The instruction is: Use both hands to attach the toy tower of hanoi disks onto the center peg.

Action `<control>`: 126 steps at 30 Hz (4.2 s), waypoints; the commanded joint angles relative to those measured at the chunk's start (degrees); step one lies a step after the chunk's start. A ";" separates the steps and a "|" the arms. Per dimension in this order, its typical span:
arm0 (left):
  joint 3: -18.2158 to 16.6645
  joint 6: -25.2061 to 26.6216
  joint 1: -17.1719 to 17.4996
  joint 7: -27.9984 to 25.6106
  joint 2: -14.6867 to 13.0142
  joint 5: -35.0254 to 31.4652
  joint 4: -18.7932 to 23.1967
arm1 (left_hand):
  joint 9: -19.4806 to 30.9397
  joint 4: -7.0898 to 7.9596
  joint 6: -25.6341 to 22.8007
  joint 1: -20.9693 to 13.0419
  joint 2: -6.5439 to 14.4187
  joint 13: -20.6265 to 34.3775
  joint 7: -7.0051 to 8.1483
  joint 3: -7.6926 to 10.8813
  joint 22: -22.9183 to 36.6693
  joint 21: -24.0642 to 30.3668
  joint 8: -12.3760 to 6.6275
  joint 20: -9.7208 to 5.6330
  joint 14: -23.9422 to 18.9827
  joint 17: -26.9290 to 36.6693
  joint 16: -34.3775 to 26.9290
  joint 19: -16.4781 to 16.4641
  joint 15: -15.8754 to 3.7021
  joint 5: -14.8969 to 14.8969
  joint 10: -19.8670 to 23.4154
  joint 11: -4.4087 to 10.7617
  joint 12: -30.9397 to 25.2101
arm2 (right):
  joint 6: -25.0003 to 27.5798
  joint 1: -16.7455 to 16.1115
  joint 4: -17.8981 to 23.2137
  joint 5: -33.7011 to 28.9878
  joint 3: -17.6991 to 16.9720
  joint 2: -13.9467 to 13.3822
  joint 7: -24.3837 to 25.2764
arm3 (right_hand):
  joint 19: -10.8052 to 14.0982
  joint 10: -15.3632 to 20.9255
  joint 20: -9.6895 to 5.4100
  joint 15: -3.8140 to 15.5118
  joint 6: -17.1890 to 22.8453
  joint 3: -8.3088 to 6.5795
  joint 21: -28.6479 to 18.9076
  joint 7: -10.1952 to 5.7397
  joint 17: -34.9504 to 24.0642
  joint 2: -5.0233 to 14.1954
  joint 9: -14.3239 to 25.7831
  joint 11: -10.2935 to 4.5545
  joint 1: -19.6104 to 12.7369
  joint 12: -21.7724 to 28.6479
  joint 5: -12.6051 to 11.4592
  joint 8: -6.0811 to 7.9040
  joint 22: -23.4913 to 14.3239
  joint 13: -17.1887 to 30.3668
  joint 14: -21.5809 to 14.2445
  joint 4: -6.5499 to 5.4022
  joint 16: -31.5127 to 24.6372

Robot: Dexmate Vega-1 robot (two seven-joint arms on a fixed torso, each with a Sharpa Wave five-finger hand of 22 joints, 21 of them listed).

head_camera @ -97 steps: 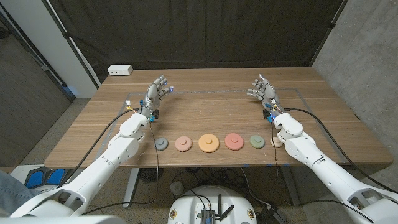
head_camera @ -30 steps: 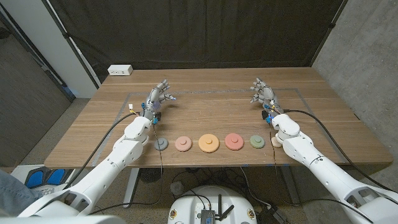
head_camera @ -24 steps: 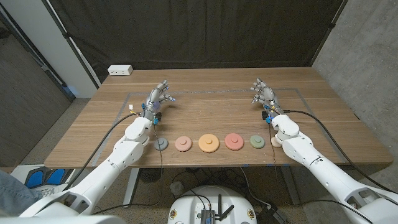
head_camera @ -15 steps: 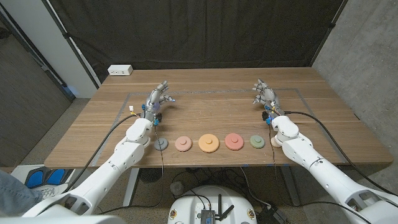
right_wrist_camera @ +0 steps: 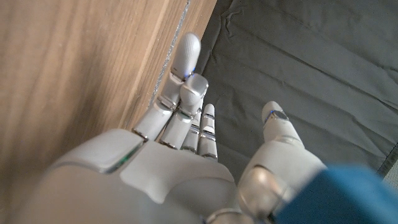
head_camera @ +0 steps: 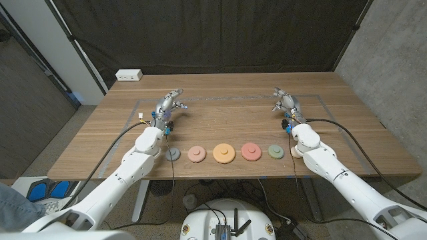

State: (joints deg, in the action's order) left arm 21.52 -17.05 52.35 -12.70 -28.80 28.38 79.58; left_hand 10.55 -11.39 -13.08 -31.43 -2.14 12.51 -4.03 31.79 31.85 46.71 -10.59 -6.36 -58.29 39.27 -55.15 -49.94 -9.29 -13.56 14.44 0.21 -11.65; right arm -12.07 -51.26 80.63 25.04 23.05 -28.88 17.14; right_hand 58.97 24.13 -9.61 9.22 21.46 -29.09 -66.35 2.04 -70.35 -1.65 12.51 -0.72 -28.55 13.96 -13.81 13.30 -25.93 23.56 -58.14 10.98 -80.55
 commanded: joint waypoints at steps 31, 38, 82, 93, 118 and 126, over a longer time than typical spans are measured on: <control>2.92 10.47 0.12 -14.64 -4.17 -18.40 6.97 | 0.70 0.72 -0.55 -11.96 -3.99 2.28 1.46 -1.13 -0.07 2.72 -1.24 -3.91 0.78 -0.40 -3.61 0.62 -3.18 -1.61 1.42 3.02 -1.82 | 18.56 -0.83 13.36 -16.32 3.61 -5.57 12.27 | -2.86 -1.89 -2.67 3.20 -1.83 -2.38 -1.04 -4.96 1.86 -3.61 1.27 -2.69 -10.58 -0.91 -1.08 0.13 0.63 3.26 4.20 -1.18 -1.34; 3.73 14.95 0.12 -18.42 -5.10 -23.58 9.04 | 0.72 0.87 -0.81 -12.52 -4.05 2.46 1.52 -1.52 -0.05 3.00 -1.28 -3.96 0.72 -0.68 -3.84 0.68 -3.18 -1.63 1.66 2.91 -1.96 | 21.81 -1.10 15.52 -20.03 4.41 -5.99 14.72 | -3.22 -1.87 -2.68 3.20 -1.68 -2.38 -1.09 -2.87 2.05 -3.46 1.28 -3.05 -11.34 -0.89 -1.10 0.18 1.07 3.67 4.58 -1.22 -1.06; 6.90 27.64 -0.28 -25.34 -6.98 -37.53 14.85 | 0.84 1.90 -4.14 -13.44 -3.78 3.57 2.65 -4.95 -0.10 5.16 -1.87 -3.81 -0.47 -2.51 -5.99 0.69 -3.16 -1.69 4.59 4.44 -3.08 | 38.50 0.72 22.38 -46.87 13.19 -11.40 14.86 | -6.20 -4.67 -2.58 3.24 -1.41 -0.19 -2.19 -3.94 5.63 -2.51 1.41 -2.68 -15.03 -1.70 -0.75 0.06 4.17 6.56 7.99 -1.77 2.91; 7.90 30.95 0.56 -26.60 -7.34 -41.05 17.12 | 0.90 1.98 -5.09 -13.64 -3.48 3.78 2.78 -5.49 -0.15 5.53 -2.10 -3.87 -0.56 -2.86 -6.38 0.83 -3.17 -1.72 5.36 4.52 -3.34 | 43.44 -1.28 25.39 -51.56 13.50 -12.81 14.44 | -7.15 -6.24 -2.65 3.28 -2.42 0.38 -2.28 -5.24 6.82 -2.38 1.83 -2.46 -16.75 -2.00 -0.57 -0.16 5.26 7.18 8.77 -1.28 3.71; 10.42 47.58 -0.75 -12.86 -15.21 -46.83 28.67 | 0.98 1.82 -1.67 -15.11 -2.89 4.33 2.25 -7.24 -0.39 6.90 -0.54 -3.99 0.02 -4.06 -7.60 1.59 -3.20 -1.93 2.01 3.47 -1.74 | 56.38 1.24 34.99 -55.44 16.47 -19.06 -3.85 | -9.50 -7.46 -2.50 3.27 -4.35 2.53 -3.83 -1.03 10.48 -1.10 1.98 -0.94 -19.33 -2.03 -0.96 -0.95 7.57 8.95 10.33 -1.75 6.00; 10.43 48.53 -1.05 -11.59 -16.35 -47.38 29.37 | 0.99 1.98 -2.27 -15.28 -2.52 4.46 2.15 -7.66 -0.45 7.43 -0.84 -4.19 0.16 -4.39 -7.89 1.35 -3.20 -1.94 2.71 3.57 -1.99 | 57.81 1.93 36.30 -55.45 16.92 -20.09 -7.01 | -10.03 -7.82 -2.54 3.28 -4.57 2.97 -4.09 -0.87 11.33 -0.96 1.95 -0.83 -19.83 -2.06 -1.05 -0.94 8.07 9.23 10.86 -1.62 6.43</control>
State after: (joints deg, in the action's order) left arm 31.64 28.19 51.93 -28.40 -42.46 -18.14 106.05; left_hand 11.33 -9.33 -15.11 -46.17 -4.66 16.64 -1.76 24.49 31.32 53.60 -11.09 -6.05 -58.34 34.76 -62.70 -48.41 -9.30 -15.08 16.62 3.83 -13.75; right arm 42.08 -50.64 114.58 -29.32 38.70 -47.14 16.24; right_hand 49.24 16.57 -6.44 5.73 17.06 -26.46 -70.15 1.35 -59.02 -3.02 14.36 -1.55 -47.80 11.86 -14.64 12.47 -17.80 32.55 -47.49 9.32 -74.30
